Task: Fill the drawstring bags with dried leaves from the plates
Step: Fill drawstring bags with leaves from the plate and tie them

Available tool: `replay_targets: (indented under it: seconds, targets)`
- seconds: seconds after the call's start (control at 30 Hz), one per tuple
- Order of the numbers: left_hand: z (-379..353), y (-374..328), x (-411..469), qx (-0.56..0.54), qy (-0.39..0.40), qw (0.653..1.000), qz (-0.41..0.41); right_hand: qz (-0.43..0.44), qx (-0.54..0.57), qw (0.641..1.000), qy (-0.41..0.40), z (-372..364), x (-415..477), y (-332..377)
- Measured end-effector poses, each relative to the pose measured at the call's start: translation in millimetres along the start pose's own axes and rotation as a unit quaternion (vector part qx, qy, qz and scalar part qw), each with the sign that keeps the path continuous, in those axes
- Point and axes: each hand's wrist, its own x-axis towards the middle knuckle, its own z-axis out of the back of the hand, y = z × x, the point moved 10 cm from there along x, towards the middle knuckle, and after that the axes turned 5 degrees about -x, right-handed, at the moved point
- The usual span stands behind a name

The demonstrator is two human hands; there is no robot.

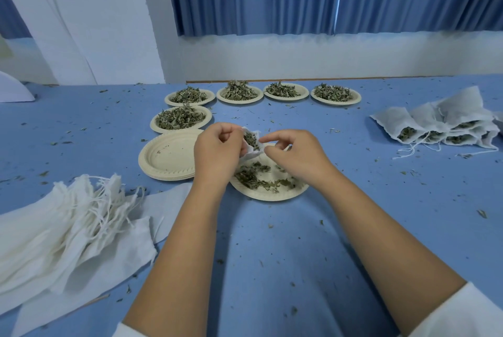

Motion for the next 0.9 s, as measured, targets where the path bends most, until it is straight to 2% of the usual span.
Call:
replay_targets:
  seconds: [0.1,0.27,0.5,0.77,0.9]
  targets:
    - [-1,-1,0,0.001,0.003,1.000,-0.003,0.041,-0.048,0.998,-0.005,-7,-3,9]
    - [2,-1,-1,-0.007,-0.008,1.000,-0.006,0.106,-0.104,0.985,-0.088,5,-11,27]
    - [-2,-1,1,0.025,0.003,1.000,-0.012,0.087,-0.188,0.978,0.012,-16,-11,22]
    - [-21,4,-4,0.027,0.086,0.996,0.004,0.054,-0.149,0.977,0.144,-47,-18,12]
    - [-26,6,-3,0.023,0.108,0.994,0.008,0.047,-0.133,0.975,0.169,-51,-17,7]
